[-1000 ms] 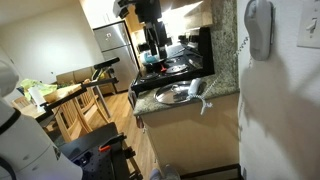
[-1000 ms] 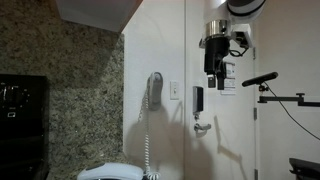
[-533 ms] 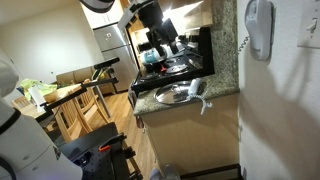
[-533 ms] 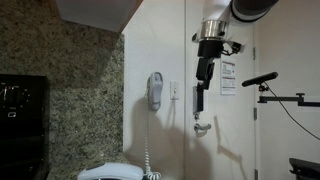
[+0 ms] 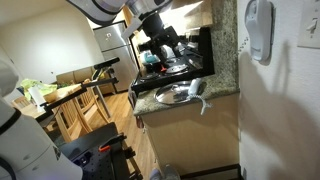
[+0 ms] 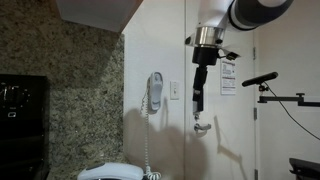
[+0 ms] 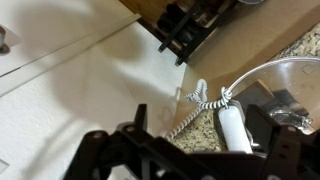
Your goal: Hang the intercom headset on the holder
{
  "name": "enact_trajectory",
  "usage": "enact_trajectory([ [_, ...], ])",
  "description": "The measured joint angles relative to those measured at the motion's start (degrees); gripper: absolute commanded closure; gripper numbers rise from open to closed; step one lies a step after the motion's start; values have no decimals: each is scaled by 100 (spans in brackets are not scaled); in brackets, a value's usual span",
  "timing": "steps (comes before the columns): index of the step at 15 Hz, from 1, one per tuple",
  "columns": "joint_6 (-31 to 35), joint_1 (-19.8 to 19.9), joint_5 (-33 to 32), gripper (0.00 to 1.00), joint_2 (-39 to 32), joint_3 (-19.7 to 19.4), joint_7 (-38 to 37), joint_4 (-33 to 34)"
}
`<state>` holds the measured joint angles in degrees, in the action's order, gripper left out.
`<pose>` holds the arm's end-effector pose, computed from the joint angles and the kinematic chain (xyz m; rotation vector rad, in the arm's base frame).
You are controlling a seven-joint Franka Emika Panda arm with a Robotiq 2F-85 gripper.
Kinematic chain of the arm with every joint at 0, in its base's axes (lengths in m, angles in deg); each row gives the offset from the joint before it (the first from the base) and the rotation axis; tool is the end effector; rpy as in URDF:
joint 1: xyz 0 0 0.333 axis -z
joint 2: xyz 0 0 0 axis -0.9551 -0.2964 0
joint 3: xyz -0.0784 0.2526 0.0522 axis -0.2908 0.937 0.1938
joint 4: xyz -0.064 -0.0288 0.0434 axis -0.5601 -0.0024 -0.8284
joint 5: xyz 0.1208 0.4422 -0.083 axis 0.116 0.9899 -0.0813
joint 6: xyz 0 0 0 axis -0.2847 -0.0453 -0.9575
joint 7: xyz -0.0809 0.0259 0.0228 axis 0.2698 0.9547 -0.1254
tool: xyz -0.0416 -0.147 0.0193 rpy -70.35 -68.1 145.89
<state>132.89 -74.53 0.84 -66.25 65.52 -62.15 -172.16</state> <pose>0.5332 0.0790 0.2419 2.9025 0.3556 0.3290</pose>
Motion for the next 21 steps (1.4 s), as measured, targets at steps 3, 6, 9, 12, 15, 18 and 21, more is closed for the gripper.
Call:
enact_trajectory([
  [3, -72, -10, -304, 0, -312, 74, -8, 310],
  [6, -274, -69, -392, 0, -712, 80, 12, 806],
  [9, -304, -170, -392, 0, -1153, 79, 96, 1308],
  [12, -230, -282, -546, 0, -1531, 73, 117, 1633],
  [15, -338, -334, -635, 0, -1666, 44, 116, 1690],
  [18, -338, -334, -635, 0, -1666, 35, 116, 1690],
  [21, -243, -341, -610, 0, -1693, 28, 382, 1672],
])
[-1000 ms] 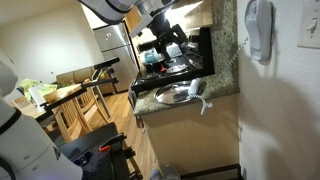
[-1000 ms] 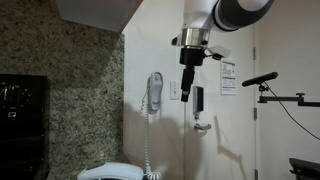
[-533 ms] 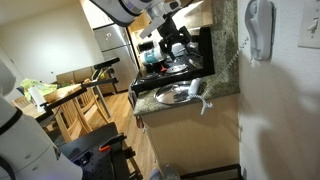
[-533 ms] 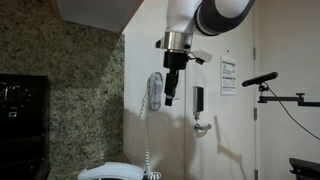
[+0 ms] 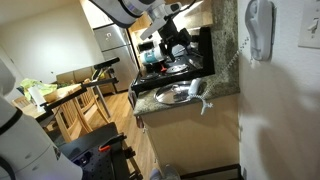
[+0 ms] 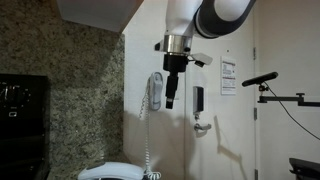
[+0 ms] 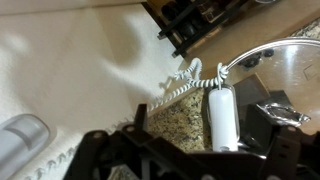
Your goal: Hang the intercom headset on the holder
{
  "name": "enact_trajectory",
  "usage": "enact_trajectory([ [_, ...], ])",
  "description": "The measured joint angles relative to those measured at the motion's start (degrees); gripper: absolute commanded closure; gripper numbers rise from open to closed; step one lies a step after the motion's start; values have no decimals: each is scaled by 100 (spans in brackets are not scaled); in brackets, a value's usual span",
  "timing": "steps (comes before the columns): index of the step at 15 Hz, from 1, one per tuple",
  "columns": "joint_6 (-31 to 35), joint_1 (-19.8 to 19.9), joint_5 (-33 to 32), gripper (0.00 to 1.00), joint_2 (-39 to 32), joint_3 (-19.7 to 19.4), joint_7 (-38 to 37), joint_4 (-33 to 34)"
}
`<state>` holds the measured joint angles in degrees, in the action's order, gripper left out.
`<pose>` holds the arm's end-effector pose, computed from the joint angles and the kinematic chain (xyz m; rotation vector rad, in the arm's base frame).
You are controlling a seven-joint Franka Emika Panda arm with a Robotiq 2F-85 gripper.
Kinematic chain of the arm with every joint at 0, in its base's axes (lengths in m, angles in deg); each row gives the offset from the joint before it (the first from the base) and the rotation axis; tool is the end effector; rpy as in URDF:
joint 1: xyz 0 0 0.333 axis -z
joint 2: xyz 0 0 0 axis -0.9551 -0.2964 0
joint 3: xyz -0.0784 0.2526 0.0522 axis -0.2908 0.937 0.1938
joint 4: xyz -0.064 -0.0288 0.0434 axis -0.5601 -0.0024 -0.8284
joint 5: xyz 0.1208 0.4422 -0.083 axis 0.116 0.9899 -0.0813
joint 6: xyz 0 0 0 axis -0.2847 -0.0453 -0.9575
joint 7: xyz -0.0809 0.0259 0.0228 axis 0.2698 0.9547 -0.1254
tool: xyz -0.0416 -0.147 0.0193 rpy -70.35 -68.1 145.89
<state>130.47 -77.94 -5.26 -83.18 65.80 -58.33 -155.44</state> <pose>0.6000 0.1307 0.2190 2.8143 0.6385 0.2769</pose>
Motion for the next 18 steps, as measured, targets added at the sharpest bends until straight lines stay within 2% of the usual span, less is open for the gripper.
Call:
enact_trajectory([
  [11, 1426, -117, -48, 0, -701, 20, 3040, -54],
  [14, 1781, -76, -48, 0, -949, 11, 3451, 44],
  [18, 1854, -38, -25, 0, -1304, 7, 3554, 361],
])
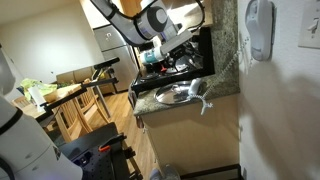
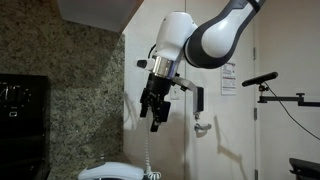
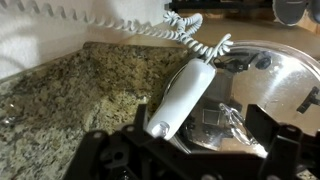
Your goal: Hang the intercom headset on the holder
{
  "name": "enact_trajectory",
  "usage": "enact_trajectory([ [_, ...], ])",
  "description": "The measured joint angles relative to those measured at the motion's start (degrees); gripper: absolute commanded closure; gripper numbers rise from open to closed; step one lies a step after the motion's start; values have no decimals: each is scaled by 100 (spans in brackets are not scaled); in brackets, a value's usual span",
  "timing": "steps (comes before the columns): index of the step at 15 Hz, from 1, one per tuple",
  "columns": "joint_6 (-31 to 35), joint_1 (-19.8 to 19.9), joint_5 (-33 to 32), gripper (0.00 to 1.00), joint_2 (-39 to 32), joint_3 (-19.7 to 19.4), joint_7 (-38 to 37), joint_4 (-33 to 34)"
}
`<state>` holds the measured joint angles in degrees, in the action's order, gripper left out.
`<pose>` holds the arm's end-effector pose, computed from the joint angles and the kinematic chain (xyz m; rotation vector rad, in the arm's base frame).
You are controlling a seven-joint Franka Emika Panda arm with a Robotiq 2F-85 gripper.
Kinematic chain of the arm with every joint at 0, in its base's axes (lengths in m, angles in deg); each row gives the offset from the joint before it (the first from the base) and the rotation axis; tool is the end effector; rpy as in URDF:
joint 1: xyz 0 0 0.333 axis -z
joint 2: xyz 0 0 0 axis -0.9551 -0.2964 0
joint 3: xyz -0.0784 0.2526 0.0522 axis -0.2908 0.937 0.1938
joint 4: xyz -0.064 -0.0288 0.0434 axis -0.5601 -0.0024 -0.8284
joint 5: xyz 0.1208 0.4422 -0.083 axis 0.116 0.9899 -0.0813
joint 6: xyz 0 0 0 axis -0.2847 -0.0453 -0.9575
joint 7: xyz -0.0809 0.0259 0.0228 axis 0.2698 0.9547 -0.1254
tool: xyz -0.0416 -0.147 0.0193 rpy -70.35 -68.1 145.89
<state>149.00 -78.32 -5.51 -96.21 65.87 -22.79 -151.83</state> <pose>0.6219 0.1671 0.1451 2.4527 1.5506 0.4185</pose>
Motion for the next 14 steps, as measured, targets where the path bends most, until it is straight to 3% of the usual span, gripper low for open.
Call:
enact_trajectory([
  [6, -99, -59, 114, 0, -357, -103, -804, 510],
  [11, -958, -97, 915, 0, -506, 57, -1065, 775],
  [14, -1429, -160, 984, 0, -731, 100, -1067, 1086],
])
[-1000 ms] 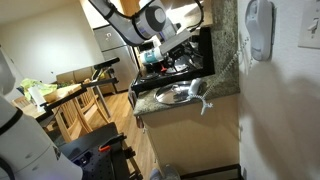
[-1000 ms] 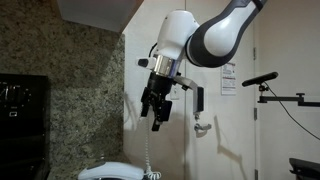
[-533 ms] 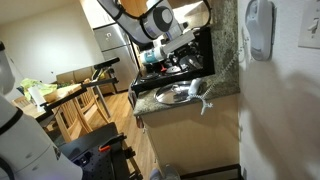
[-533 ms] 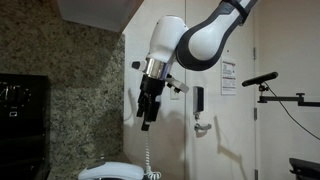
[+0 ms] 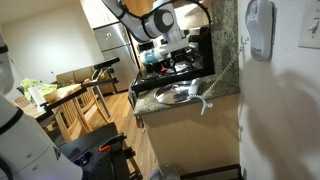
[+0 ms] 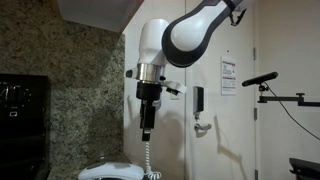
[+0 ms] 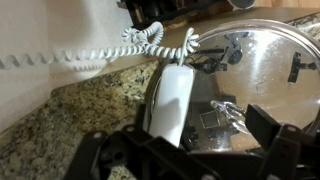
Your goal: Hang the intercom headset on the holder
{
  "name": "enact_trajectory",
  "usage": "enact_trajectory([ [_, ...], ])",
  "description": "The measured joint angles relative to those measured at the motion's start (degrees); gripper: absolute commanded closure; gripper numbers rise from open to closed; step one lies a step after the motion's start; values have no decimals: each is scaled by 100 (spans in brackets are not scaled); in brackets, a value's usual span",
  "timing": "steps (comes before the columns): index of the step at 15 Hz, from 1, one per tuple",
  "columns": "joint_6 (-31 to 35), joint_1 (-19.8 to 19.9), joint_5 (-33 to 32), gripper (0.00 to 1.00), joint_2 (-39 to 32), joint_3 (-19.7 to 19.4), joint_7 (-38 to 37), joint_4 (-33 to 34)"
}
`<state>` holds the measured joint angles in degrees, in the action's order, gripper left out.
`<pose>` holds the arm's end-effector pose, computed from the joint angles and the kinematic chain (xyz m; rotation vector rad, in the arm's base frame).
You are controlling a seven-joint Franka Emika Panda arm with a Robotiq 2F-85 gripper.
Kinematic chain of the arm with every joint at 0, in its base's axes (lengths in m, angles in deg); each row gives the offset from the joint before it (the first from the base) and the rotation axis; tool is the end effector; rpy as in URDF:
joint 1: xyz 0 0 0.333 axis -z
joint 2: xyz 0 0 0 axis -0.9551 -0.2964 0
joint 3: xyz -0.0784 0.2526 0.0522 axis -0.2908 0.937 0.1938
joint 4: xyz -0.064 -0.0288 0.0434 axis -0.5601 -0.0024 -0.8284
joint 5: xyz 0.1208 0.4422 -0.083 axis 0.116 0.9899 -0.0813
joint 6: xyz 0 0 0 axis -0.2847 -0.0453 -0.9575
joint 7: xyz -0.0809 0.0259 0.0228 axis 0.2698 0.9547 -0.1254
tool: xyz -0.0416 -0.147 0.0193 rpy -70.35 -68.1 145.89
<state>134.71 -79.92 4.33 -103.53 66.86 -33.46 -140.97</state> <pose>0.6407 0.1884 0.1257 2.8031 1.1976 0.1971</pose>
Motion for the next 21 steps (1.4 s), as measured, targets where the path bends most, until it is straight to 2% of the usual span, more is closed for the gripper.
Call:
enact_trajectory([
  [5, -330, -67, -35, 0, -535, -11, 50, 585],
  [13, -335, -81, -197, 0, -685, -23, 56, 676],
  [21, -317, -110, -560, 0, -1283, -8, 421, 1106],
])
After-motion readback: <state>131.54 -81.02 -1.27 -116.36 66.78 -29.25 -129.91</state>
